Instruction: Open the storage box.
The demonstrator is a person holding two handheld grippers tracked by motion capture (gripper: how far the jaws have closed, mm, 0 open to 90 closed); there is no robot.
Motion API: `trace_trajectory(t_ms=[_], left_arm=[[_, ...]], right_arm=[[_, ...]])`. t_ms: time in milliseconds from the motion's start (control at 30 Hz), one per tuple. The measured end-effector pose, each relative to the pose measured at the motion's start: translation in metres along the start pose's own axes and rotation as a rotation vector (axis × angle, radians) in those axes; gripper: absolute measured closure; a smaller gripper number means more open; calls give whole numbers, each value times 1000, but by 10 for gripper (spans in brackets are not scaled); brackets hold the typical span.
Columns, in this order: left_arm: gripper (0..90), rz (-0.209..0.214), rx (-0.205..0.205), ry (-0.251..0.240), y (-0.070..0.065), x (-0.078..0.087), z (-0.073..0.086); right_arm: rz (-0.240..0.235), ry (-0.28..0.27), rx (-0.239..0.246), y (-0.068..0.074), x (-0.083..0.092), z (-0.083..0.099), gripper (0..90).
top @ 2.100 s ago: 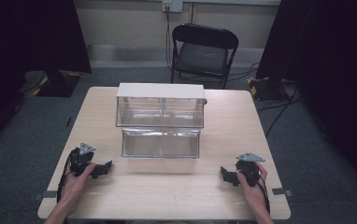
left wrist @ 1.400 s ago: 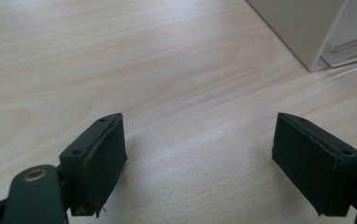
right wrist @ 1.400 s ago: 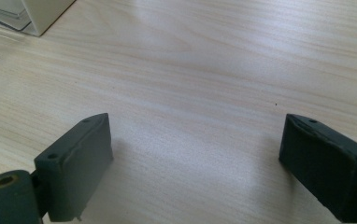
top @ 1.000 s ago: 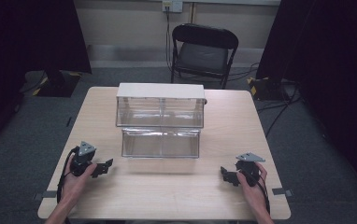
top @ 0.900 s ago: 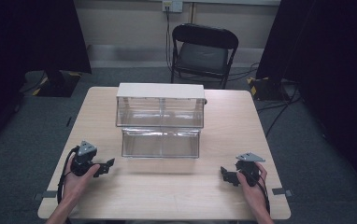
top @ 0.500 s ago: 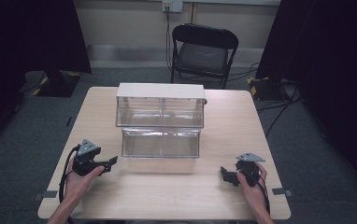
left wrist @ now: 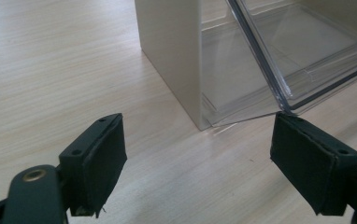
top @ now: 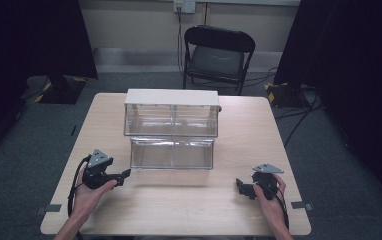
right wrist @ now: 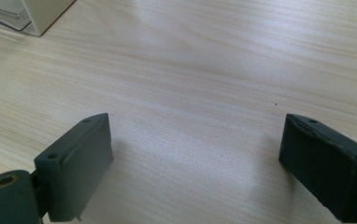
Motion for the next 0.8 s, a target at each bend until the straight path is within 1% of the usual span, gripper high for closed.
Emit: trace_trajectory(t_ms=[167, 200, 333, 433, 467, 533, 600, 667, 767, 800], left_arm=[[176, 31, -4, -6, -6, -1, -1], [172, 34, -15, -8, -7, -2, -2], [161, 46, -26, -15, -14, -7, -4], [159, 54, -47, -10, -16, -10, -4], [159, 51, -53, -11, -16, -12, -4], [159, 58, -40, -16, -17, -14, -6], [152, 72, -47, -10, -19, -16, -8], [155, 61, -63, 1, -20, -18, -8], [159, 62, -80, 8, -23, -21, -9], [159, 62, -77, 10, -24, -22, -10]], right_arm=[[0, 0, 0, 0, 0, 0, 87], [0, 0, 0, 0, 0, 0, 87], [0, 0, 0, 0, 0, 0, 87], [0, 0, 0, 0, 0, 0, 87], [0, 0, 0, 0, 0, 0, 87], [0, 0, 0, 0, 0, 0, 87], [0, 0, 0, 0, 0, 0, 87], [0, 0, 0, 0, 0, 0, 87], [0, 0, 0, 0, 0, 0, 87], [0, 0, -1, 0, 0, 0, 87]])
Point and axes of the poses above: each handheld gripper's, and its own axes: x roughly backward along the jaws, z roughly out of its underside, y roughly to its left, the point moved 5 cm from there along -x, roughly forward along the jaws, and after that the axes turned 11 degrees about -z, right-handed, at the moved point
